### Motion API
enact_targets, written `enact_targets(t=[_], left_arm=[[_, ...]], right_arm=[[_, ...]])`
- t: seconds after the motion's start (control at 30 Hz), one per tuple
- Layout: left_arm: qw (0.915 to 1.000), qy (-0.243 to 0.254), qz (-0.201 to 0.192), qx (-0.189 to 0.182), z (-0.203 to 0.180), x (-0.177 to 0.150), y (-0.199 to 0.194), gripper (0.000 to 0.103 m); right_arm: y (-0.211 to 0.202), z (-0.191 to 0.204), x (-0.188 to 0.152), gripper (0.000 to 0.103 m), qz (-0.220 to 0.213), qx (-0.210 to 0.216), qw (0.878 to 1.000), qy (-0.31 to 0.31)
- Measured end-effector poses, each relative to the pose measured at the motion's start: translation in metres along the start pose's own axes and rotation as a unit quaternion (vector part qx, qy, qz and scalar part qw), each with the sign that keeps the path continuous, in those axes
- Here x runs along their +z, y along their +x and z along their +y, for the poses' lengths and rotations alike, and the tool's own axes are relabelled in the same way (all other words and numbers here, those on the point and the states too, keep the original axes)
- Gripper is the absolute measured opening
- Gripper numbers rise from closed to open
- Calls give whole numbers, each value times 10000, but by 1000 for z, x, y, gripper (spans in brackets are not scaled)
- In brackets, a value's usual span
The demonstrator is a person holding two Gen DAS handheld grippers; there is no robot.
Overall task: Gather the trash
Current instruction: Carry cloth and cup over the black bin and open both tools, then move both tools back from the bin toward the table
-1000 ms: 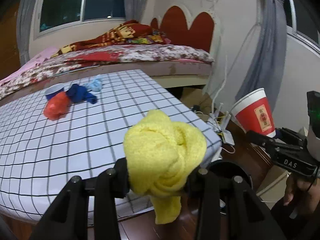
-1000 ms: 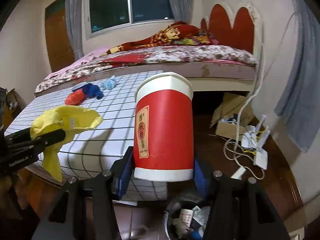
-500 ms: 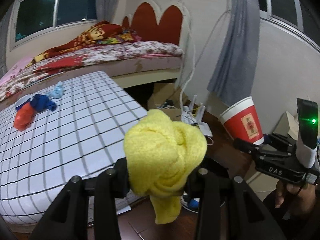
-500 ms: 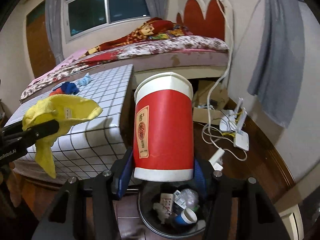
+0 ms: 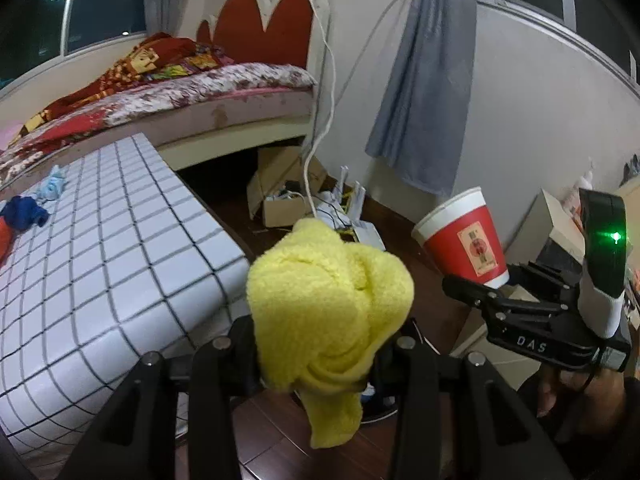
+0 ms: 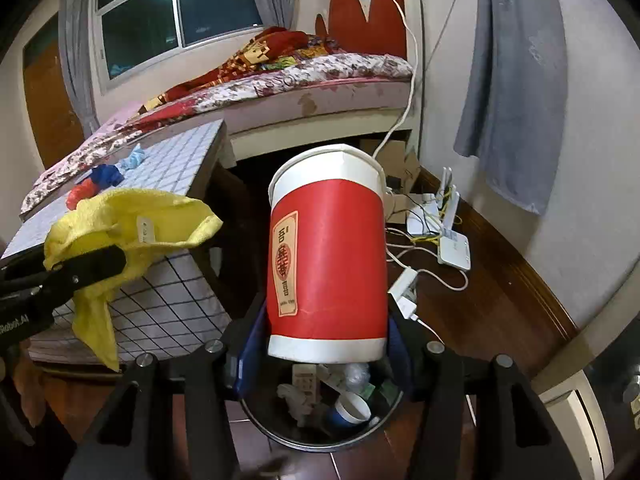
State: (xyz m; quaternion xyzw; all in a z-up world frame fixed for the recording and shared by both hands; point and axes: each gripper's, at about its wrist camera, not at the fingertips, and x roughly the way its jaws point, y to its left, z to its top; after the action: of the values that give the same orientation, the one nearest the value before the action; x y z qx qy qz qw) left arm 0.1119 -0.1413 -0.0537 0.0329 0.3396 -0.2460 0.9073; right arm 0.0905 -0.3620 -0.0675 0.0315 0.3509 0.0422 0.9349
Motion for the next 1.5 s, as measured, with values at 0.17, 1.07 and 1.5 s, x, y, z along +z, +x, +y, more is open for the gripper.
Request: enact_targets(t=[0.17, 1.07, 1.5], left_arm=[[9994, -35, 291, -191, -9, -4, 24, 42], [9836, -376, 1588, -774, -8, -43, 119, 61], [9827, -637, 1703, 364, 27, -79, 113, 102]], right_arm=[[13, -11, -10, 56, 213, -69, 9997, 6], [123, -12, -51, 61, 1894, 263, 9757, -1069], [136, -36, -63, 102, 2064, -591, 9730, -848]])
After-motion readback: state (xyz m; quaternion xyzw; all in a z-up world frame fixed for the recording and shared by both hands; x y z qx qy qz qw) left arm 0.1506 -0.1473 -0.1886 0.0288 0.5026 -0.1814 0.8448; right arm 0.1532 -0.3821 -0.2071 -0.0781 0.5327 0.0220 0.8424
